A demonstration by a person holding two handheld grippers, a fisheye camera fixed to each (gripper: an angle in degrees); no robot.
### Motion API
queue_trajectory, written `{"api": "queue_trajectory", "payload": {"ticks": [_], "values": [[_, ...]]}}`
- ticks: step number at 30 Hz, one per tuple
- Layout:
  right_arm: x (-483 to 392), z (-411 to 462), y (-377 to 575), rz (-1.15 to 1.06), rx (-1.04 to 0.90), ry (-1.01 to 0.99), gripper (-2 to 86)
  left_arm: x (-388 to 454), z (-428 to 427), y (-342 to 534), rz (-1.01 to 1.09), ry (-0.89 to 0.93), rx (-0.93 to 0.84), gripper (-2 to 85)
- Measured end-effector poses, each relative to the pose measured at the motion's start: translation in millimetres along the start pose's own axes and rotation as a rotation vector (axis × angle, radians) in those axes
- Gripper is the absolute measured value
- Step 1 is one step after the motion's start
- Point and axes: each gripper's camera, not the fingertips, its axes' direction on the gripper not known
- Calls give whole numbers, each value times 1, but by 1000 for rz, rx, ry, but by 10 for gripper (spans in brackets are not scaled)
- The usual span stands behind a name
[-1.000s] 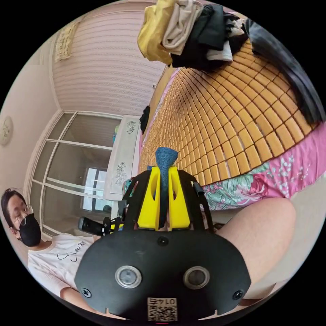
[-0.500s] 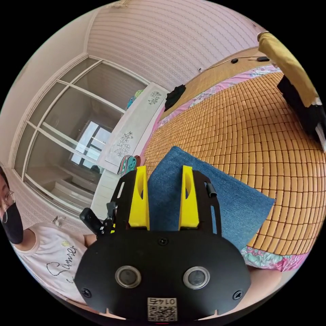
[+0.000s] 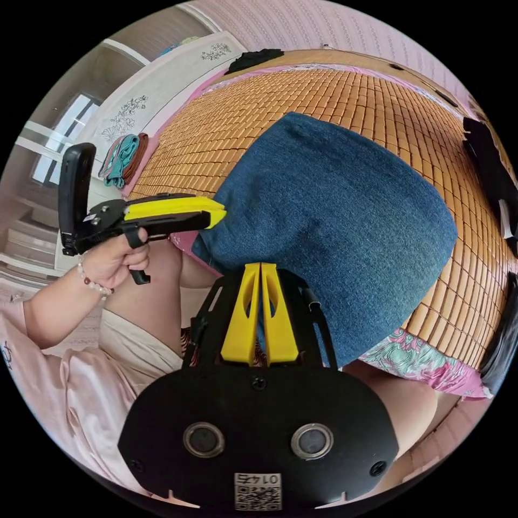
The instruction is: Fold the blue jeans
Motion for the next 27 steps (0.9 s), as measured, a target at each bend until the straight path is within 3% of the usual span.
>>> {"api": "queue_trajectory", "payload": {"ticks": [3,6,9,11,13,17,27], "values": [[1,-7,-1,33,56,-67,1,-17,-12,-9,-23,74,13,25],[11,-44,18,103,264,19,14,-30,-46,-12,13,46,68,39],[38,-60,35,195,349,68,103,-51,-63,-23,34,95,120,124],[58,-49,37,303,295,122,206,-65,-59,-37,21,164,62,160],[69,-35,34,368,236,102,231,-78,-55,-51,7,236,32,176],[83,7,30,492,221,-122,226,-95,-39,-74,-8,293,-102,175],[48,31,13,530,226,-46,163,-133,-82,-70,-65,455,-138,135]]}}
